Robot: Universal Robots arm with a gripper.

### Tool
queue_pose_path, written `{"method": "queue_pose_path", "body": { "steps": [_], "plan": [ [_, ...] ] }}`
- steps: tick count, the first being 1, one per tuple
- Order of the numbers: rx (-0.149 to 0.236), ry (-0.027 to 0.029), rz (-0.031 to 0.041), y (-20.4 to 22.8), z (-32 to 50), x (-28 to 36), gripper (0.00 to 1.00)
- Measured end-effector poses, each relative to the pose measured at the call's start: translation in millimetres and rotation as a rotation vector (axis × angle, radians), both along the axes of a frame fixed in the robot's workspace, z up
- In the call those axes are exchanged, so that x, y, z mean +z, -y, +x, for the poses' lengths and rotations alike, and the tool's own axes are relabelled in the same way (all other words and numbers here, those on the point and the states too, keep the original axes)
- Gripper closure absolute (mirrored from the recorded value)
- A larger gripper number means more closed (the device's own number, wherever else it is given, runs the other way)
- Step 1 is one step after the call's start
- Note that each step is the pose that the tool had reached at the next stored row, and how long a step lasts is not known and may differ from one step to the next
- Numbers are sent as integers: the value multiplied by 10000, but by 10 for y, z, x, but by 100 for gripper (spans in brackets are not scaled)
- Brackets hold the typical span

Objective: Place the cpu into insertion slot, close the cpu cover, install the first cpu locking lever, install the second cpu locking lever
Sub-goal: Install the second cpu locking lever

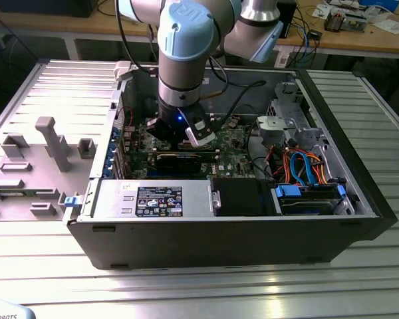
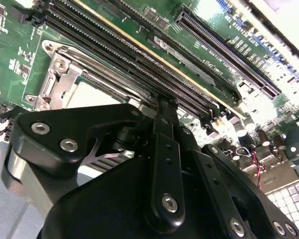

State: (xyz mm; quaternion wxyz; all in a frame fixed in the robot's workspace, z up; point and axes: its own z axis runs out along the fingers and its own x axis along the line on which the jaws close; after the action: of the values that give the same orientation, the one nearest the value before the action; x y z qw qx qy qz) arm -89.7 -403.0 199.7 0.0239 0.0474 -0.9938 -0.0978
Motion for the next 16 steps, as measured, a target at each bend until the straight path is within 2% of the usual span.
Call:
{"method": "queue_pose_path", "body": {
  "steps": [2,4,7,16],
  "plan": [
    [1,2,1,-10,-4,-7,89],
    [6,4,-36,-11,-12,-6,89],
    [17,4,-36,-10,-25,15,89],
    [23,-1,-38,-10,-37,199,89]
  ]
}}
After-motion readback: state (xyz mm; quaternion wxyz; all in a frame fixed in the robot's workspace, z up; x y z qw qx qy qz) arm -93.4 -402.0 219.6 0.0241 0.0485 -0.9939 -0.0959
